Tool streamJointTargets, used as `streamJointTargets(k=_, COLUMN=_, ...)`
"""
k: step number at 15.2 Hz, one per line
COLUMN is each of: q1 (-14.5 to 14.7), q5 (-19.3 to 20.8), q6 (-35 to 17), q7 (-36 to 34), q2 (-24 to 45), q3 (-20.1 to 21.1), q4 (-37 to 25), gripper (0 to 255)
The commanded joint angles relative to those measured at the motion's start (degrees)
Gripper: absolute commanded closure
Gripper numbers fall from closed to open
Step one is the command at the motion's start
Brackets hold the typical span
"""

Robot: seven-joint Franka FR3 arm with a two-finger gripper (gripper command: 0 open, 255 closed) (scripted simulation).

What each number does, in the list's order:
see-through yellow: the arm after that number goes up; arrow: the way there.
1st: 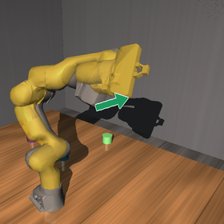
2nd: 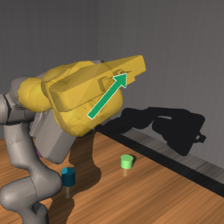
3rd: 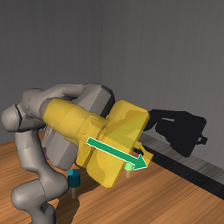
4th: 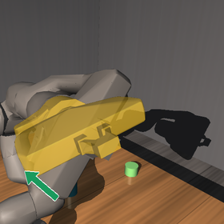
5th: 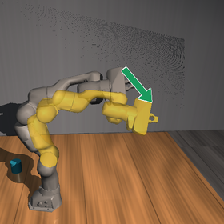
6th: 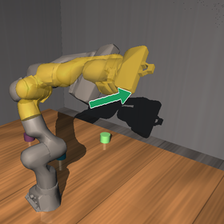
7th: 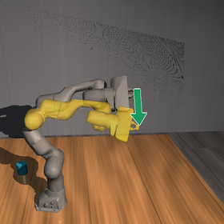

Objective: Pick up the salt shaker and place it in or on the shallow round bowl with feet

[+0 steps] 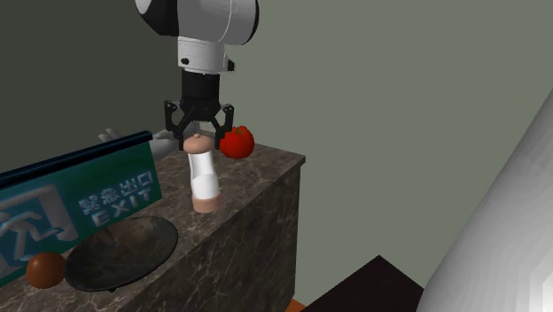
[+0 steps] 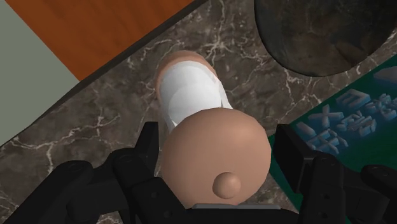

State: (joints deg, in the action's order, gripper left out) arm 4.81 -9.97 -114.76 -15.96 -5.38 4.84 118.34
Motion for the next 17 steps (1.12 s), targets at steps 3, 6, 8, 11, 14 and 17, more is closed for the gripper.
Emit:
streamJointTargets(k=3, q1=-0.1, q5=0.2, q6=3.1, q7=-0.4, q2=-0.5, q3=-0.1, q4=-2.6, gripper=255)
streamJointTargets(k=6, q1=-0.1, q5=0.3, q6=5.3, q7=-0.7, q2=-0.9, q3=-0.1, q4=-4.5, gripper=255)
streamJointTargets(k=8, q1=-0.1, q5=0.4, q6=6.8, q7=-1.0, q2=-1.0, q3=-0.1, q4=-5.9, gripper=255)
streamJointTargets(k=11, q1=-0.2, q5=0.5, q6=9.1, q7=-1.3, q2=-1.1, q3=-0.2, q4=-8.0, gripper=255)
streamJointTargets(k=14, q1=-0.2, q5=0.6, q6=11.4, q7=-1.6, q2=-1.2, q3=-0.2, q4=-10.3, gripper=255)
streamJointTargets(k=17, q1=-0.2, q5=0.7, q6=13.7, q7=-1.9, q2=-1.1, q3=-0.3, q4=-12.7, gripper=255)
